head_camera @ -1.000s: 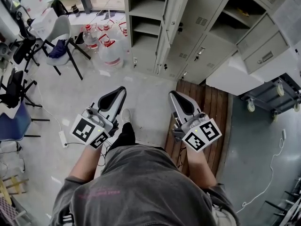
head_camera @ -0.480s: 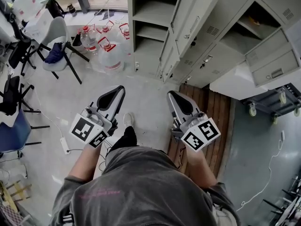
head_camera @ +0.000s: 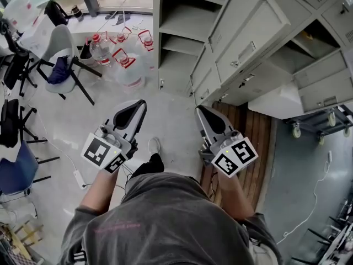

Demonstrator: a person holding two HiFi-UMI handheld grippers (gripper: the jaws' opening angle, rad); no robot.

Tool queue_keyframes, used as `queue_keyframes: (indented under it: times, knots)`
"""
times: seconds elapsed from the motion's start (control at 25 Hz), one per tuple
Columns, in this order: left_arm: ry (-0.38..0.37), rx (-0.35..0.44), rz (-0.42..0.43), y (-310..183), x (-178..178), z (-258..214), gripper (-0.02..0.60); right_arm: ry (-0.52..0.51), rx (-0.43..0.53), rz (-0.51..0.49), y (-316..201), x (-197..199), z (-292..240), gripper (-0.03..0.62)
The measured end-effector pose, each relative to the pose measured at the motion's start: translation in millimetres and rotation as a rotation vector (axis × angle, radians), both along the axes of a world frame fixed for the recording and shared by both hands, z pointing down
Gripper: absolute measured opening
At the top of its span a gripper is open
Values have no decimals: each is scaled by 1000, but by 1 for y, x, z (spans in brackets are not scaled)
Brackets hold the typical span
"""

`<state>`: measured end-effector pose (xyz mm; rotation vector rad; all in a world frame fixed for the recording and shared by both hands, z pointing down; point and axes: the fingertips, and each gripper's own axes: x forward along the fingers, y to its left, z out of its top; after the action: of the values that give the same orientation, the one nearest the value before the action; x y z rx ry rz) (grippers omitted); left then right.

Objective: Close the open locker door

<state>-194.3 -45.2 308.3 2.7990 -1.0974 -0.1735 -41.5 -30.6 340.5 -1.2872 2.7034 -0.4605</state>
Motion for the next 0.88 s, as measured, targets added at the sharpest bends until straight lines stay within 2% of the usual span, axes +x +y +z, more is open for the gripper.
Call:
queue_keyframes:
  times: [0.44,0.88]
  knots:
    - [0,-1,78,-99,-21,-1,15,16,-14,86,-88,-20,0,25]
    - [10,6,152,-146,-12,-5,15,26,-14,186,-125,-11,-3,25]
